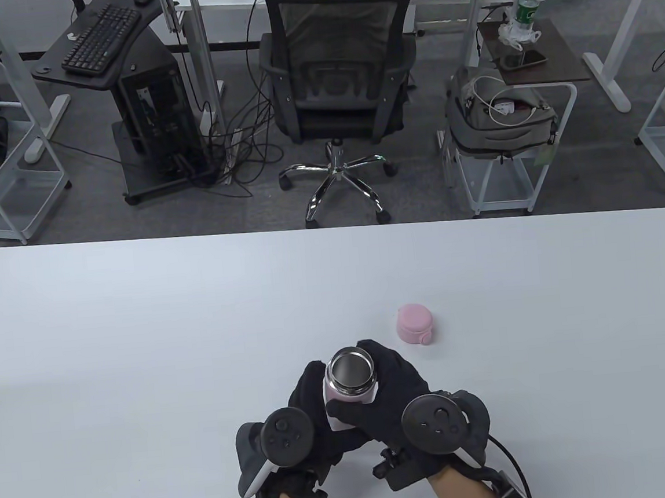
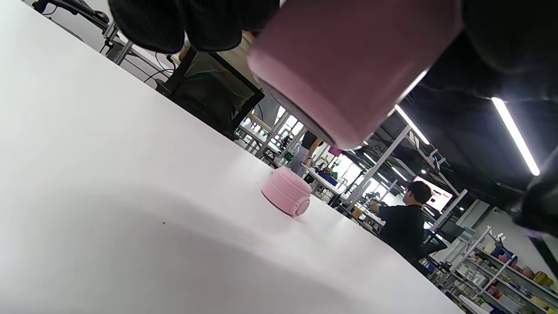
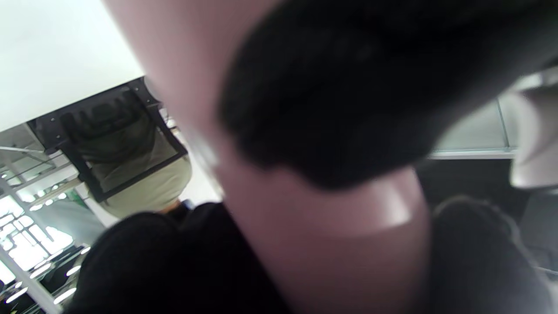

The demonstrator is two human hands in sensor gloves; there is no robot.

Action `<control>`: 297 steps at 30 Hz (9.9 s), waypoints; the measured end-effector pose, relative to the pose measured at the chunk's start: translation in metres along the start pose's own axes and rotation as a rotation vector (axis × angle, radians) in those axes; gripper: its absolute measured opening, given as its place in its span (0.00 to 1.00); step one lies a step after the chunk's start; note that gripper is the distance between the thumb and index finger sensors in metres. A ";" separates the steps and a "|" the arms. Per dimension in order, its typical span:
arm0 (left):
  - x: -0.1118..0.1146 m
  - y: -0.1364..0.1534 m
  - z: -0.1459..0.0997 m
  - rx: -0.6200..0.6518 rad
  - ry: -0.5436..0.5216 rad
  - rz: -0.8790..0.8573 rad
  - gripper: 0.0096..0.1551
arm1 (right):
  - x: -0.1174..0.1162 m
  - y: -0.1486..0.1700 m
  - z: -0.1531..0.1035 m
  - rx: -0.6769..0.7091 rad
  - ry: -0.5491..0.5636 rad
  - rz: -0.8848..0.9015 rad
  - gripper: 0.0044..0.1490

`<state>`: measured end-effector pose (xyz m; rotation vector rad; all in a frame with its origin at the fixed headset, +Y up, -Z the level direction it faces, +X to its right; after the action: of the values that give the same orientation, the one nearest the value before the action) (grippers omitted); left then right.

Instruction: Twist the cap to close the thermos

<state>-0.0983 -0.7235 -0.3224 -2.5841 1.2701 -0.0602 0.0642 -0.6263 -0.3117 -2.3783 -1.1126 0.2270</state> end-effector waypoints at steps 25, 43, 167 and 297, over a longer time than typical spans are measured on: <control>-0.022 0.028 -0.009 -0.059 -0.165 -0.182 0.76 | 0.009 0.089 0.088 -0.264 -0.339 -0.379 0.72; -0.013 0.029 -0.002 -0.070 -0.113 -0.148 0.75 | -0.064 0.220 0.099 -0.730 -0.298 -0.464 0.56; -0.013 0.018 0.002 -0.040 -0.082 -0.082 0.74 | 0.032 -0.080 0.078 0.100 -0.670 -0.655 0.51; -0.018 0.016 0.002 -0.011 -0.102 -0.031 0.77 | 0.023 -0.081 0.060 0.263 -0.801 -0.482 0.42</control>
<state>-0.1210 -0.7180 -0.3269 -2.5804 1.1984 0.0723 0.0039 -0.5434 -0.3211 -1.7228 -1.8220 1.1323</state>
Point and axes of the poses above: the tracker on the back of each hand, its own y axis roughly to the little-finger side, its own z axis roughly from the wrist to the fingertips, x = y × z, the point moved 5 cm from there along z, roughly from the wrist to the fingertips, and after that the axes turned 8 degrees about -y, right-handed, at the moved point
